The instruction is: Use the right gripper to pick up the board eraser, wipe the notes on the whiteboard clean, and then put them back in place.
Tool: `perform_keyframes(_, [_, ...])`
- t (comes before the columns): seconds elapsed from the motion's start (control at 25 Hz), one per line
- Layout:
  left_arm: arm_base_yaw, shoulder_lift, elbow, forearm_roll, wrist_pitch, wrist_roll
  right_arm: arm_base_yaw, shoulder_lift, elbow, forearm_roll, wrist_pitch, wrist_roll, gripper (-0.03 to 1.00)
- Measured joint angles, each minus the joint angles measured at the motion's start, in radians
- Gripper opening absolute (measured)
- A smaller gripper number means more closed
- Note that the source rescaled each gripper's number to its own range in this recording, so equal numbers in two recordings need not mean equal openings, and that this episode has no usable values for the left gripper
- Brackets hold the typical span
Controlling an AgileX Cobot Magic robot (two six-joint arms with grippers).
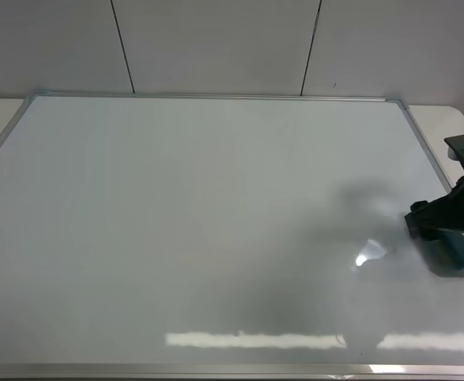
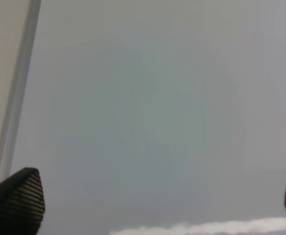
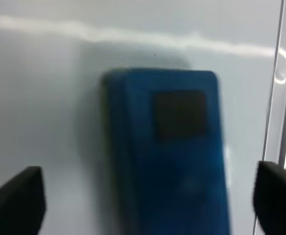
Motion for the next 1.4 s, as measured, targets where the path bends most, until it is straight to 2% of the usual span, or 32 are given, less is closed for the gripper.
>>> perform_keyframes(0.04, [0.0, 0.0, 0.0, 0.0, 0.0, 0.0, 0.0, 0.0, 0.0, -0.001, 0.0, 0.0, 0.82])
perform_keyframes(0.08, [0.0, 0.0, 0.0, 0.0, 0.0, 0.0, 0.0, 0.0, 0.0, -0.002, 0.0, 0.0, 0.89])
perform_keyframes(0.2, [0.0, 0.0, 0.0, 0.0, 0.0, 0.0, 0.0, 0.0, 0.0, -0.002, -0.002, 0.0, 0.98])
perform_keyframes(0.8, [0.0, 0.0, 0.0, 0.0, 0.0, 0.0, 0.0, 0.0, 0.0, 0.03, -0.001, -0.011, 1.0])
perform_keyframes(1.08, [0.0, 0.0, 0.0, 0.0, 0.0, 0.0, 0.015, -0.112, 0.0, 0.161, 0.007, -0.118, 1.0])
perform_keyframes(1.28, [0.0, 0.0, 0.0, 0.0, 0.0, 0.0, 0.016, -0.312, 0.001, 0.3, 0.071, -0.222, 1.0])
perform_keyframes(1.4, [0.0, 0.0, 0.0, 0.0, 0.0, 0.0, 0.016, -0.474, 0.001, 0.348, 0.106, -0.265, 1.0])
